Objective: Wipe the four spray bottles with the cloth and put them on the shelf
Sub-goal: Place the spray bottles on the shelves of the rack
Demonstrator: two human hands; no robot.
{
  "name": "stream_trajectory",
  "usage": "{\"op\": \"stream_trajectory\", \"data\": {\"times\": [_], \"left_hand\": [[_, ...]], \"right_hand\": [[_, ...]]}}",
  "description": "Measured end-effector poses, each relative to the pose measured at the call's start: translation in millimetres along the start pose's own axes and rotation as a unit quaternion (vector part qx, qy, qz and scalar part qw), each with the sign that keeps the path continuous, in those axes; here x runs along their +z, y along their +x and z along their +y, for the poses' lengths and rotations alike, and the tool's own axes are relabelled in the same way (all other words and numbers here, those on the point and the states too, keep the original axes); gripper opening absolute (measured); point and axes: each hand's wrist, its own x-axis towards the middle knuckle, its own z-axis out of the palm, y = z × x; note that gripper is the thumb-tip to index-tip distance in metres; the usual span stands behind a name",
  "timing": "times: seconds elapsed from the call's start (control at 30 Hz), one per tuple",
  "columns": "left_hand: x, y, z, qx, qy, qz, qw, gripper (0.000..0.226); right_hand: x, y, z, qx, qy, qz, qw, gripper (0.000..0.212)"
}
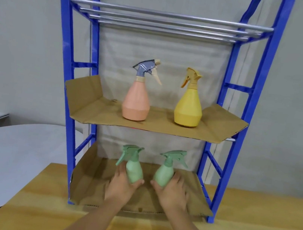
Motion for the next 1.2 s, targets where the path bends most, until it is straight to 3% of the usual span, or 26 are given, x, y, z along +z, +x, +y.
{"op": "stream_trajectory", "data": {"times": [0.2, 0.27, 0.43, 0.6, 0.77, 0.97, 1.13, 1.2], "left_hand": [[-17.0, -19.2, -1.5, -0.044, 0.03, -0.037, 0.998, 0.119], [-30.4, -30.5, 2.6, -0.056, 0.056, -0.048, 0.996, 0.111], [-69.5, -57.8, 16.3, -0.033, 0.067, -0.087, 0.993, 0.064], [-125.3, -91.0, 61.5, 0.034, 0.046, -0.07, 0.996, 0.057], [-173.8, -102.1, 104.5, 0.113, 0.008, -0.02, 0.993, 0.031], [-207.8, -72.6, 132.0, 0.194, -0.043, 0.097, 0.975, 0.02], [-217.2, -24.1, 140.3, 0.213, -0.072, 0.156, 0.962, 0.036], [-217.0, -1.9, 144.2, 0.199, -0.077, 0.156, 0.964, 0.047]], "right_hand": [[-23.0, -16.9, 0.9, 0.021, -0.059, -0.054, 0.997, 0.109], [-39.3, -28.6, -2.1, 0.02, -0.052, -0.053, 0.997, 0.102], [-86.8, -62.2, -15.9, -0.005, -0.038, -0.058, 0.998, 0.07], [-140.8, -91.6, -40.6, -0.066, -0.031, -0.036, 0.997, 0.053], [-190.2, -104.0, -66.7, -0.11, 0.023, -0.022, 0.993, 0.022], [-227.0, -70.0, -85.9, -0.169, 0.051, 0.033, 0.984, 0.038], [-231.8, -21.2, -96.2, -0.194, 0.099, 0.063, 0.974, 0.048], [-230.4, -2.6, -103.9, -0.207, 0.125, 0.105, 0.965, 0.042]]}}
